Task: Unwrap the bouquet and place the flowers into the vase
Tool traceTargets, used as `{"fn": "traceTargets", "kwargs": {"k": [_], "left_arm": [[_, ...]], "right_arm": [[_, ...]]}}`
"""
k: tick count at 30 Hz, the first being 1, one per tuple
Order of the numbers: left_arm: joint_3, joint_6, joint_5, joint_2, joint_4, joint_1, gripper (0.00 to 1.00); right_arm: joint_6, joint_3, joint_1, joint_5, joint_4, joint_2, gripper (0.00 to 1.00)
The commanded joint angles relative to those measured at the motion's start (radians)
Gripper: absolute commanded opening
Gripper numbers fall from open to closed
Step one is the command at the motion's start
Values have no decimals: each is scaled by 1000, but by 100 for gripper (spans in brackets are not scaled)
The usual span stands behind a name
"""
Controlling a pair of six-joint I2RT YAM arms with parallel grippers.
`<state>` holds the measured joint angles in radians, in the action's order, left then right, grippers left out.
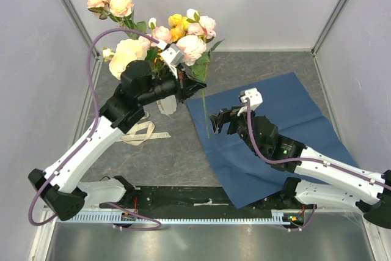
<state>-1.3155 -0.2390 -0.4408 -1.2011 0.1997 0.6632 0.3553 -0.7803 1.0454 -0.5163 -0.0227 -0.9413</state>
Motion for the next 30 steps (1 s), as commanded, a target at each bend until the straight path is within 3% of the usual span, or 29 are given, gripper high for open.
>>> {"fn": "traceTargets", "kwargs": {"k": [1, 4, 10, 30], "left_arm": [[-4, 222, 264, 81, 12, -4, 2], [18, 290, 359, 127, -9, -39, 2], [49, 248, 358, 218, -130, -178, 2], [-178, 398, 373, 133, -111, -195, 2]], "right_arm": [[20, -24, 2, -156, 72, 61, 98], [14, -11, -1, -168, 73, 84, 98], [11, -16, -2, -153, 86, 73, 98], [30, 13, -4, -166, 136, 167, 98]]}}
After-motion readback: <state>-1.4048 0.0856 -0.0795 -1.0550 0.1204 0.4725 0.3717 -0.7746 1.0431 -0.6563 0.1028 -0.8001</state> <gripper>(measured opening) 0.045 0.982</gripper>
